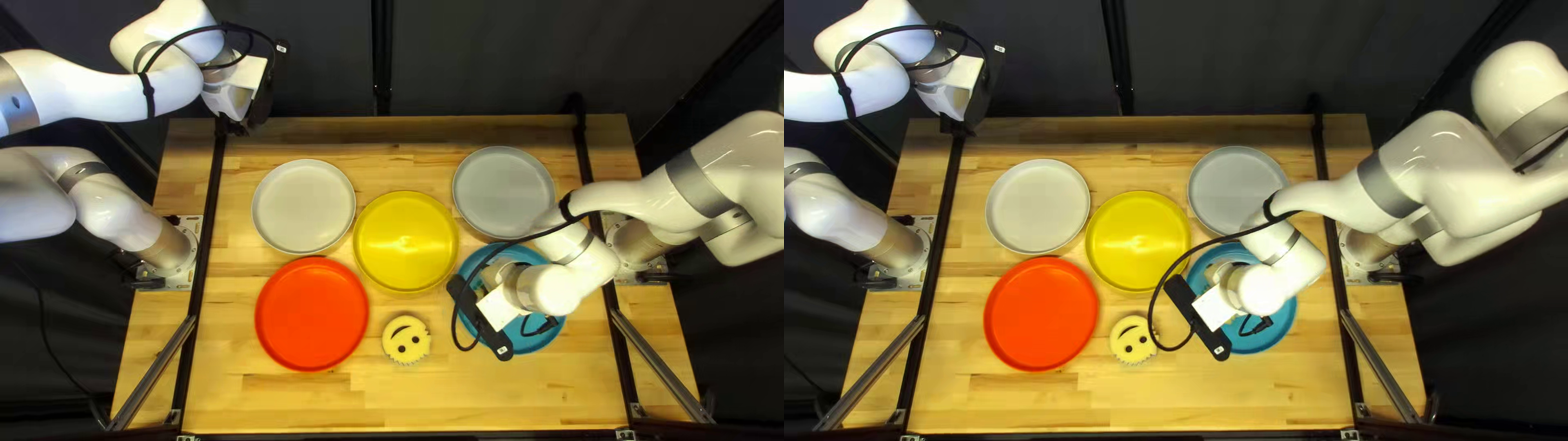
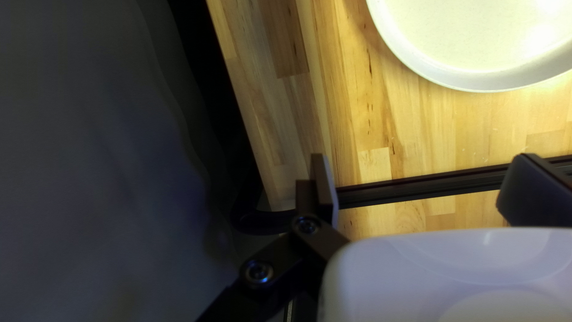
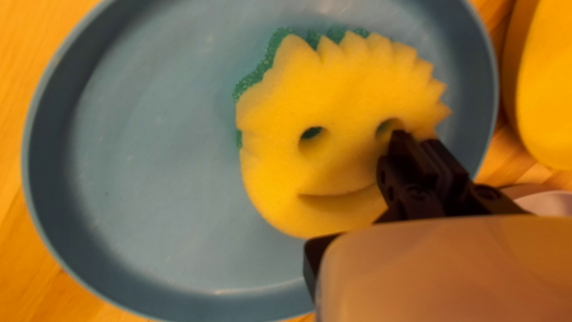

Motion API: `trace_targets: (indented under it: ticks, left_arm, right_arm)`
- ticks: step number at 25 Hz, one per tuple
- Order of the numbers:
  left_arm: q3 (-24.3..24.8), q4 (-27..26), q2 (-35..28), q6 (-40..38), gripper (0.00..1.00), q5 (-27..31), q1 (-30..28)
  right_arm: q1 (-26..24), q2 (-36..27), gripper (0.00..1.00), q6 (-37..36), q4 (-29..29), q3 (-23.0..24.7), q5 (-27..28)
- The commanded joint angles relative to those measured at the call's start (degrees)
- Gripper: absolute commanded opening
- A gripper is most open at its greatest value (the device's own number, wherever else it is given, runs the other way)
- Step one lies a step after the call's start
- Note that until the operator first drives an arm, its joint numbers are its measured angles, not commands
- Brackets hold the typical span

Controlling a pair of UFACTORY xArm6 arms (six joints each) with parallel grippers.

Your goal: Pick up sponge and scrub the plate

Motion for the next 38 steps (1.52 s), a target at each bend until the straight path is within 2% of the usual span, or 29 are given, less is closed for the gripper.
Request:
trace_targets:
  ticks: [1,7,14,18,22,27,36,38]
  left_arm:
    - [0.0,0.0,0.0,0.0,1.0,0.0,0.0]
    - [0.0,0.0,0.0,0.0,1.0,0.0,0.0]
    - [0.0,0.0,0.0,0.0,1.0,0.0,0.0]
    - [0.0,0.0,0.0,0.0,1.0,0.0,0.0]
    - [0.0,0.0,0.0,0.0,1.0,0.0,0.0]
    - [0.0,0.0,0.0,0.0,1.0,0.0,0.0]
    - [0.0,0.0,0.0,0.0,1.0,0.0,0.0]
    - [0.0,0.0,0.0,0.0,1.0,0.0,0.0]
  right_arm:
    - [1.3,-2.45,0.0,0.29,2.21,2.14,1.85]
    - [1.45,-3.97,0.0,0.33,3.85,3.06,2.89]
    - [0.36,1.97,0.0,0.31,2.01,-3.99,2.6]
    - [-0.66,7.25,0.0,-0.97,0.38,-10.0,2.35]
    - [-1.32,10.49,0.0,-1.83,-0.81,-13.02,1.42]
    - [0.08,10.59,0.0,-0.75,-1.03,-12.2,0.73]
    - [6.11,5.8,0.0,3.25,3.45,-8.69,4.58]
    - [6.2,4.46,0.0,2.79,5.4,-7.74,5.35]
